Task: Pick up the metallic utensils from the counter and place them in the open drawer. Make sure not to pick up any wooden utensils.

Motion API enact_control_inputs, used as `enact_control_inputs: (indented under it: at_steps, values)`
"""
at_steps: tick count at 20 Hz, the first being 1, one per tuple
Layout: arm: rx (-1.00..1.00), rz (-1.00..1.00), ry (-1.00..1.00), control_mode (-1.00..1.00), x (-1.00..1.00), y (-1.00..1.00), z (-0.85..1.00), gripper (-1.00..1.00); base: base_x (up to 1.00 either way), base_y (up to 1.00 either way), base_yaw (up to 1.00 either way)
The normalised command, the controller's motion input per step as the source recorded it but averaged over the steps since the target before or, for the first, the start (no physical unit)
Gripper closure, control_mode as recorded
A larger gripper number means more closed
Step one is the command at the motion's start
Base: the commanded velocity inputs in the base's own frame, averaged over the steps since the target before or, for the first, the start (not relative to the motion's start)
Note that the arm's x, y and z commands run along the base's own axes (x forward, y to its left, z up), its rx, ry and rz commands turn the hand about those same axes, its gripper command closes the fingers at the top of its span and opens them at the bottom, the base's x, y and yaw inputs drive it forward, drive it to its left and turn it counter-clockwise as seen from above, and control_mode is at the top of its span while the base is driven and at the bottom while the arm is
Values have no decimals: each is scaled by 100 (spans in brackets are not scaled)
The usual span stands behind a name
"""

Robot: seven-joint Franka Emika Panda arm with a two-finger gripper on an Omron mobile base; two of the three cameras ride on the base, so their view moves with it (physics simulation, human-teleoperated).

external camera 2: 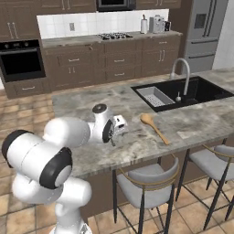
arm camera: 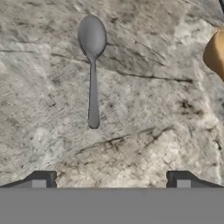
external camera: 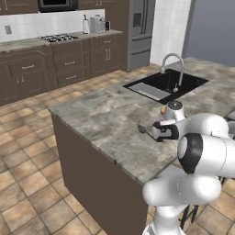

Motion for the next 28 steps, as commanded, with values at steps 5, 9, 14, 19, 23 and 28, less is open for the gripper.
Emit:
enact_control_inputs:
  at_steps: [5, 9, 14, 19, 23, 28]
  values:
    - [5, -1, 17, -100, 15, 8, 5, -100, 0, 0, 0]
    - [26, -9, 0, -100, 0, -21, -20, -100, 0, 0, 0]
    - [16, -11, 0, -100, 8, 13, -12, -100, 0, 0, 0]
    - [0, -6, 7, -100, 48, 37, 0, -100, 0, 0, 0]
    - [0, -1, 1, -100, 38, 19, -10, -100, 0, 0, 0]
    - [0, 0, 0, -100, 33, 1, -25, -100, 0, 0, 0]
